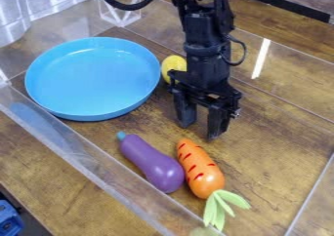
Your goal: Move the carrot to the right side
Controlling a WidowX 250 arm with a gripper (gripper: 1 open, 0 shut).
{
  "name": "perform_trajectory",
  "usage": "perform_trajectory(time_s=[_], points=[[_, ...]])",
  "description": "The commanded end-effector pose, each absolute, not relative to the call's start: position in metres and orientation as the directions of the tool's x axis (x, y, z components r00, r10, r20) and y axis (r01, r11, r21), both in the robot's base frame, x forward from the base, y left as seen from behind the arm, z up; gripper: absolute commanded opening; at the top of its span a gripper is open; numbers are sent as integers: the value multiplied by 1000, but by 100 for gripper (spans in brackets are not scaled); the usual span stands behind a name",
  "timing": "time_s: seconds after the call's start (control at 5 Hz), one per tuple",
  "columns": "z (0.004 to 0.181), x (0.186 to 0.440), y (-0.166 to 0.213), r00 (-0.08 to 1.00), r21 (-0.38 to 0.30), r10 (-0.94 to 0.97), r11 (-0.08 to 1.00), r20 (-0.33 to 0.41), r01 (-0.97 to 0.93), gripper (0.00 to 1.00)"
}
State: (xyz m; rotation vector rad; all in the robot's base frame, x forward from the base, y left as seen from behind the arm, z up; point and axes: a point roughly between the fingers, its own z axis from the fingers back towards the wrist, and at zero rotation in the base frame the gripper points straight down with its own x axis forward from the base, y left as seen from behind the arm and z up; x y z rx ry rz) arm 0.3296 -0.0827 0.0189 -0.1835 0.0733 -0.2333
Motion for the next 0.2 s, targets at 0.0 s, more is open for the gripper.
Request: perform_trajectory(time_s=[0.0], points=[[7,305,-104,942,-196,-321,935,-103,297,100]])
